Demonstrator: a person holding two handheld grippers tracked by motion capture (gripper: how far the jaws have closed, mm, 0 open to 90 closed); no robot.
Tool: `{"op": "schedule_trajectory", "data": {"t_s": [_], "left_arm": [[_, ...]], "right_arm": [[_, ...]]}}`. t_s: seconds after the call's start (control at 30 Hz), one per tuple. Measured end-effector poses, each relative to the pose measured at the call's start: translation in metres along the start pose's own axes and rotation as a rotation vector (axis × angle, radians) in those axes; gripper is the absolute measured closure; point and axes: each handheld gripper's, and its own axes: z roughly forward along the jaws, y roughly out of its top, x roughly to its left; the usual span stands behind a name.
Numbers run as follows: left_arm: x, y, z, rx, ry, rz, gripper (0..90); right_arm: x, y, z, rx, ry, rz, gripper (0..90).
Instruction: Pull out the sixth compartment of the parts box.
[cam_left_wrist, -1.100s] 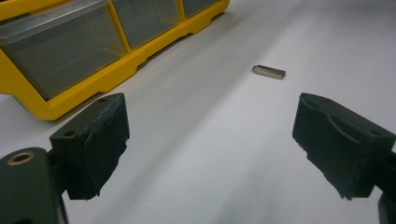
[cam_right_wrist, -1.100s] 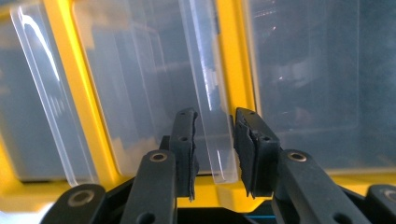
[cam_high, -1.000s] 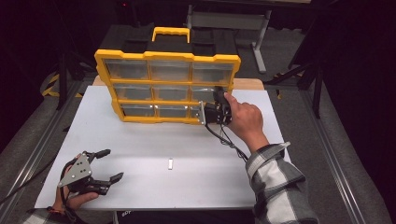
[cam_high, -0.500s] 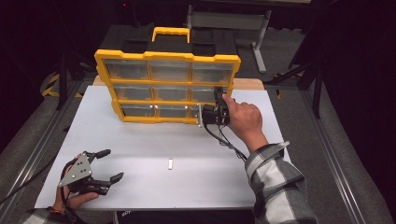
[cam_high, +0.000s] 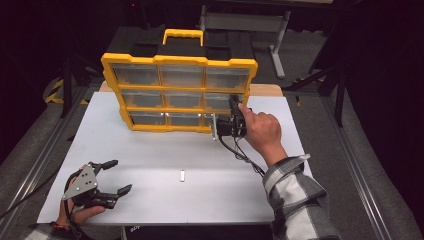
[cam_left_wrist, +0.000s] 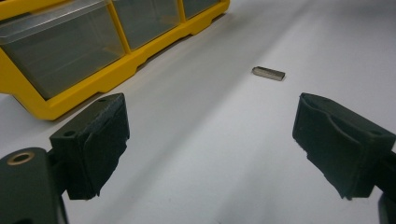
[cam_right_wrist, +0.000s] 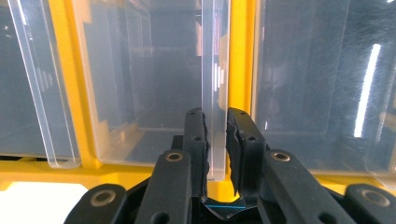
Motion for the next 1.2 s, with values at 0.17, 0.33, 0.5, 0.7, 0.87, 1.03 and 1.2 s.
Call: {"op": "schedule_trajectory", "data": {"t_s": [0.17,0.33,0.5,0.7,0.87,1.03,1.2], "left_arm": [[0.0,0.0,0.0,-0.002,0.001,0.0,11.8],[0.0,0.0,-0.001,-0.005,0.003,0.002,11.8],[0.0,0.0,-0.002,-0.008,0.004,0.002,11.8],[0.0,0.001,-0.002,-0.006,0.006,0.006,11.8],[0.0,0.001,-0.002,-0.005,0.007,0.005,11.8],[0.0,0.001,-0.003,-0.008,0.009,0.007,11.8],[0.0,0.001,-0.003,-0.009,0.01,0.005,11.8]], "right_arm": [[0.002,0.0,-0.005,-0.008,-0.014,0.011,79.2],[0.003,0.0,-0.008,-0.009,-0.015,0.006,79.2],[0.002,0.001,-0.012,-0.012,-0.016,0.004,79.1],[0.004,0.001,-0.017,-0.013,-0.024,0.012,79.2],[0.005,0.0,-0.02,-0.023,-0.03,0.009,79.2],[0.006,0.0,-0.024,-0.026,-0.035,0.011,79.1],[0.008,0.0,-0.029,-0.028,-0.038,0.004,79.0]]}}
